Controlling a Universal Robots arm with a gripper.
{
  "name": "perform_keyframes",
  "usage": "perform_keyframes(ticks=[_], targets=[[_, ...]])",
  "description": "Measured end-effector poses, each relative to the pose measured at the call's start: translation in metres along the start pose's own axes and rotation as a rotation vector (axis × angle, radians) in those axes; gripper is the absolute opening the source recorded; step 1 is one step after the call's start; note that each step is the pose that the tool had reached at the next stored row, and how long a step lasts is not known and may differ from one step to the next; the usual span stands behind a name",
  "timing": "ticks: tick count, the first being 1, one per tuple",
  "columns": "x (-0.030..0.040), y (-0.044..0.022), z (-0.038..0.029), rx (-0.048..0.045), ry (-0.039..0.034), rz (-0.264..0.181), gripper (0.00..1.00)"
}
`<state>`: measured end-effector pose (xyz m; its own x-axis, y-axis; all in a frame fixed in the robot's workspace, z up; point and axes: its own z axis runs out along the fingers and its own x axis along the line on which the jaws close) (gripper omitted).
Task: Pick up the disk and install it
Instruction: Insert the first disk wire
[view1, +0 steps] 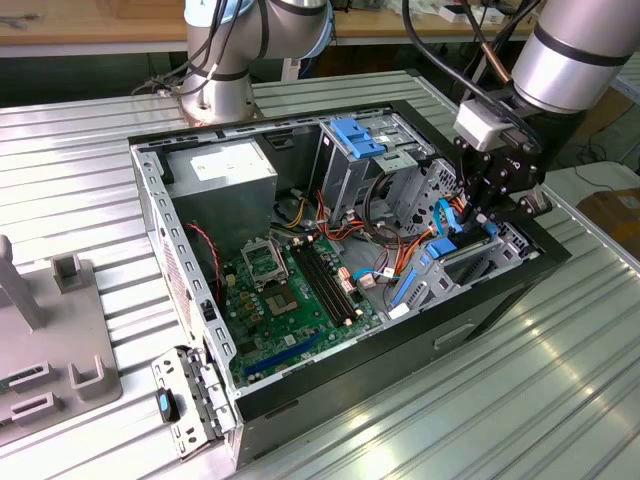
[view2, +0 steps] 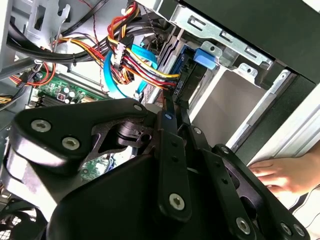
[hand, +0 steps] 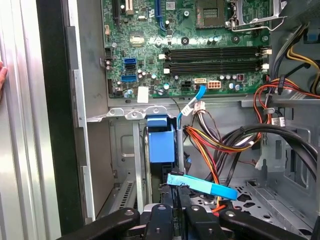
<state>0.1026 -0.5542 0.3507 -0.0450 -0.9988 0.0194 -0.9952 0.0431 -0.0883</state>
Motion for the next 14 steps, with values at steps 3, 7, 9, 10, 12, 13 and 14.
perform_keyframes(ticks=[3, 7, 9, 10, 12, 13, 14], targets=[[0.0001, 0.0002, 0.0019, 0.0, 0.0, 0.0, 0.16], [0.0002, 0.0004, 0.0045, 0.0, -0.0001, 0.0, 0.16], [0.0009, 0.0003, 0.0045, 0.0, 0.0, 0.003, 0.16], [0.001, 0.0003, 0.0044, -0.0001, 0.0006, 0.007, 0.16], [0.001, 0.0003, 0.0046, -0.0006, 0.0025, 0.029, 0.16], [0.001, 0.0003, 0.0046, -0.0006, 0.0027, 0.031, 0.16], [0.001, 0.0004, 0.0046, -0.0006, 0.0028, 0.032, 0.16]])
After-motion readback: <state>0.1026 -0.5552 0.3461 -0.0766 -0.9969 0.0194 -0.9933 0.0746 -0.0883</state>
